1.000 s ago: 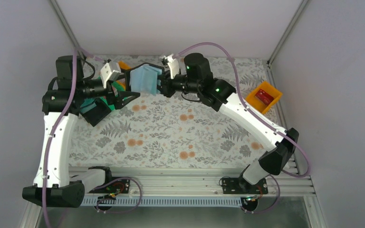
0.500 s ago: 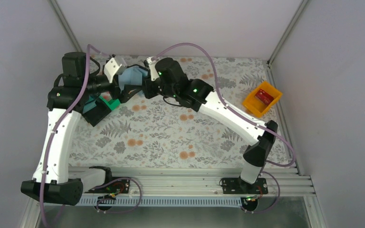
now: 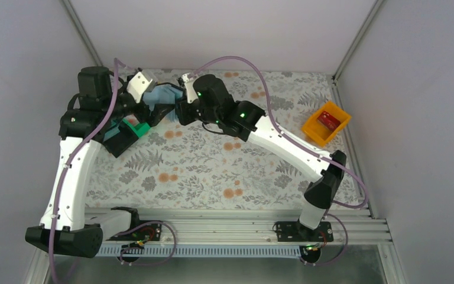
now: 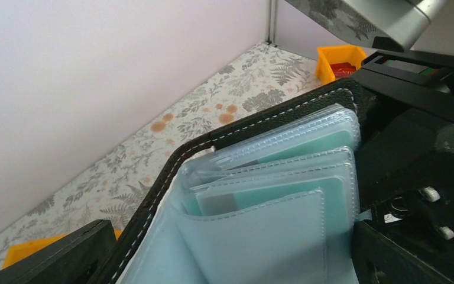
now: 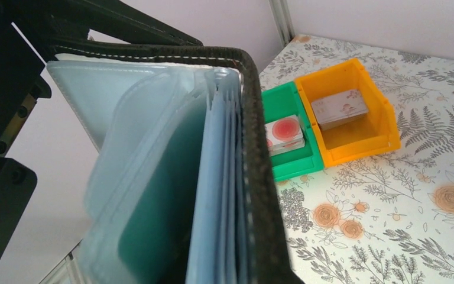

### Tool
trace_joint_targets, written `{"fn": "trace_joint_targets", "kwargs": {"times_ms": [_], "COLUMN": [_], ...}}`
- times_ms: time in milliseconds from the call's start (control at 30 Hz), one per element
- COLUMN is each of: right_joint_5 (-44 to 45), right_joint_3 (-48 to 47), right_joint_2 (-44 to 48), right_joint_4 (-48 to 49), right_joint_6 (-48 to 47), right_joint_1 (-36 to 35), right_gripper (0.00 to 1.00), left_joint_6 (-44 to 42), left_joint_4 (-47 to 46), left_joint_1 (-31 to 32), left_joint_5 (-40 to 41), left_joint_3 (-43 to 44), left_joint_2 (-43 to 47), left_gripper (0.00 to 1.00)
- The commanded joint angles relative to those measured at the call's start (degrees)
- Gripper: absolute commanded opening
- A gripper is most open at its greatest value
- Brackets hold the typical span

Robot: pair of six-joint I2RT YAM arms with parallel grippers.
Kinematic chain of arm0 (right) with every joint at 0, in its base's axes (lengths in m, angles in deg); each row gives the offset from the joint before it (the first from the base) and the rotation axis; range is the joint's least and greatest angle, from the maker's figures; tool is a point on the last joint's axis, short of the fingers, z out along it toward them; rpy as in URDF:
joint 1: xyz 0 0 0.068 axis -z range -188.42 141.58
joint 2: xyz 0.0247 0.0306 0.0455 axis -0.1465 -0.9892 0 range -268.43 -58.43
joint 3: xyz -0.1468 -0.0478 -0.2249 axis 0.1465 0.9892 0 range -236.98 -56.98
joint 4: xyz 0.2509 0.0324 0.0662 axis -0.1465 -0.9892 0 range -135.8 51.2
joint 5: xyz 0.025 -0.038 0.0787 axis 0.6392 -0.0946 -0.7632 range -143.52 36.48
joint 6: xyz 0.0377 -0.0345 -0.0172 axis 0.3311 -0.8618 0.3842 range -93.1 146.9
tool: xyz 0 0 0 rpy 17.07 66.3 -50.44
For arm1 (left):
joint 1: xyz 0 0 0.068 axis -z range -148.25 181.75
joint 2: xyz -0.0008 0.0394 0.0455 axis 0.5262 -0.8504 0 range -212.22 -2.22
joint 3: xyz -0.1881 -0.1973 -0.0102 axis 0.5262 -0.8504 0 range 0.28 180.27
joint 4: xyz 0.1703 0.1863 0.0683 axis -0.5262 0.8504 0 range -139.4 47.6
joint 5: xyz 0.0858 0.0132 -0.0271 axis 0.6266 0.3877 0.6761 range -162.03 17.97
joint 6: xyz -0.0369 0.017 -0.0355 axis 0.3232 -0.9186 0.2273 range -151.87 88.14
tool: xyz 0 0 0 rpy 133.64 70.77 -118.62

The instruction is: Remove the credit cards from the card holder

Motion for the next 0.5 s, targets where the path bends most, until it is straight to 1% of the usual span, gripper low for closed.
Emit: {"fn": "trace_joint_targets", "kwargs": {"times_ms": [0,133,467], "right_joint_5": [-2.7,-4.8,-8.3], "right_joint_3": [1.9,4.8,7.0], "right_joint_2": [4.9,7.8,10.6], "right_joint_4": [4.7,6.5,7.9], "right_joint_6": [-0.3,-1.1,-3.3], "right_joint_1": [-0.1,0.9,1.6], "right_gripper": [0.04,0.04,0.04], "left_joint_6": [-0.8,-1.2,-0.8], "left_joint_4": [0.1,0.2,0.9], "left_joint_1": [-0.7,-1.2,-2.0], "left_joint_5": [3.4,4.2,5.6], "left_joint_3": [0.1,0.1,0.5], "left_joint_2": [1.1,2.1,2.2], "left_gripper": [0.98,0.98,0.99]}}
